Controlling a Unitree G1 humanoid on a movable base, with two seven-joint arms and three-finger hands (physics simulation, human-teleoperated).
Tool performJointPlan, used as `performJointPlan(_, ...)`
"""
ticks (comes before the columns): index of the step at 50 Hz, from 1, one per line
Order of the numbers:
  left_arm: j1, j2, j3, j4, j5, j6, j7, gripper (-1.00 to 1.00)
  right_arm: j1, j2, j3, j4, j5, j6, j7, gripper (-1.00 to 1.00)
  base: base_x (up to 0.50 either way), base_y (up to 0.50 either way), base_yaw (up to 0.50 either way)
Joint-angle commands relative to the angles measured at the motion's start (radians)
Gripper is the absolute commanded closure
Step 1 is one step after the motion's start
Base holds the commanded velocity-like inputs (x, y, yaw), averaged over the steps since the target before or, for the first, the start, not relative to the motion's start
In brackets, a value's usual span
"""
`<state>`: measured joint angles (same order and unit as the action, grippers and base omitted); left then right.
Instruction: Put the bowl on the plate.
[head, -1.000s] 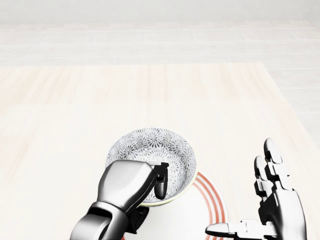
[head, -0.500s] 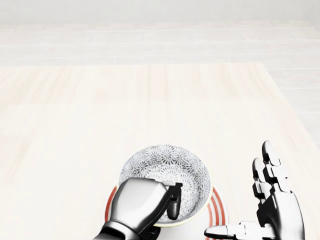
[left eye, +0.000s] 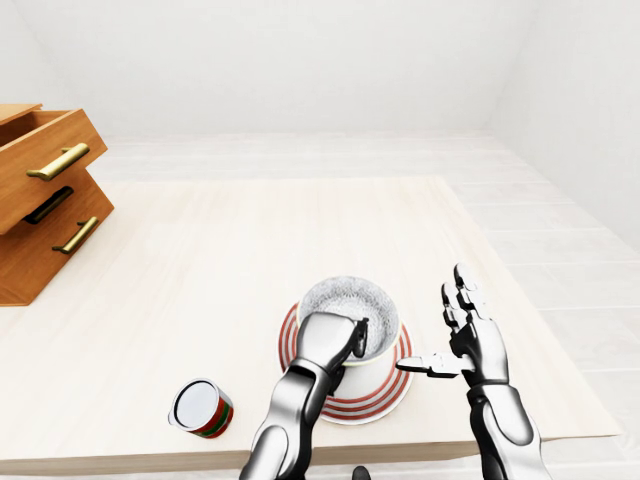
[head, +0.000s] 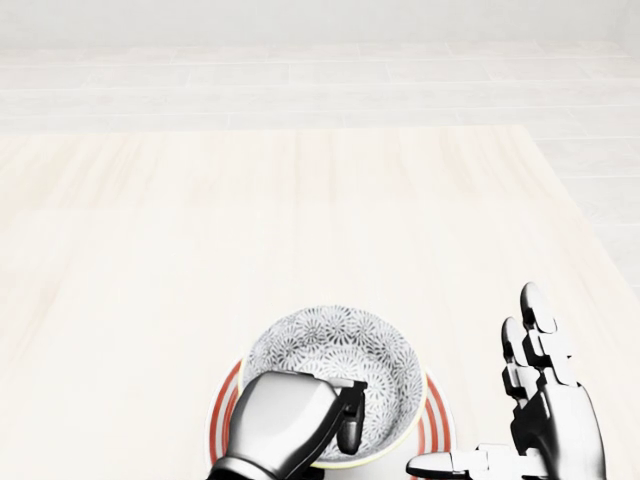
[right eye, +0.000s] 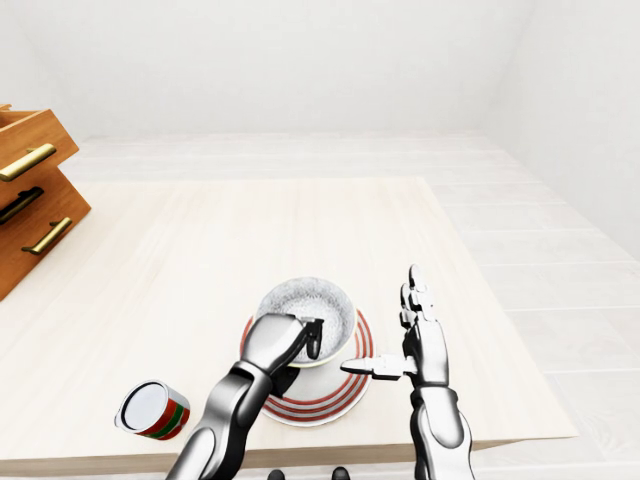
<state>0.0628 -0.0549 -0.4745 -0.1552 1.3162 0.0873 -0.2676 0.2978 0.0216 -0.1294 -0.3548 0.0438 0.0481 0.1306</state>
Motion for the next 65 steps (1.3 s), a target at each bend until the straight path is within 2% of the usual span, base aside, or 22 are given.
performJointPlan(1, 0.009, 0.004, -0.013, -0.002, -0.003, 0.000, 0.035, 1.00, -0.001, -0.004, 0.000, -0.006, 0.003, 0.009, 0.002, -1.00, 0.00, 0.00, 0.00)
performJointPlan(14, 0.010, 0.001, -0.025, -0.032, 0.004, 0.000, 0.016, 1.00, -0.004, -0.004, 0.000, -0.015, 0.003, 0.016, 0.007, -1.00, 0.00, 0.00, 0.00)
performJointPlan(15, 0.010, 0.000, -0.024, -0.028, -0.001, 0.000, 0.015, 0.97, -0.003, -0.004, 0.000, -0.015, 0.003, 0.016, 0.007, -1.00, 0.00, 0.00, 0.00)
performJointPlan(17, 0.009, 0.002, -0.024, -0.025, 0.002, 0.000, 0.020, 0.65, 0.000, -0.003, 0.000, -0.019, 0.004, 0.016, 0.008, -1.00, 0.00, 0.00, 0.00)
performJointPlan(18, 0.009, 0.001, -0.023, -0.022, -0.004, 0.000, 0.020, 0.59, 0.000, -0.003, -0.001, -0.020, 0.004, 0.016, 0.008, -1.00, 0.00, 0.00, 0.00)
performJointPlan(42, 0.020, 0.013, -0.024, -0.033, 0.000, 0.000, 0.007, 0.40, 0.004, 0.000, 0.007, -0.002, 0.002, -0.002, 0.007, -1.00, 0.00, 0.00, 0.00)
performJointPlan(53, 0.039, 0.021, -0.027, -0.045, -0.005, 0.000, -0.002, 0.18, -0.003, -0.001, 0.011, 0.004, 0.001, -0.001, 0.004, -1.00, 0.00, 0.00, 0.00)
performJointPlan(62, 0.051, 0.032, -0.026, -0.044, -0.005, 0.000, -0.004, 0.08, -0.006, -0.003, 0.016, 0.009, -0.001, -0.002, 0.000, -1.00, 0.00, 0.00, 0.00)
performJointPlan(65, 0.055, 0.035, -0.026, -0.051, -0.006, 0.000, -0.009, -0.07, -0.006, -0.004, 0.017, 0.008, 0.001, -0.002, 0.000, -1.00, 0.00, 0.00, 0.00)
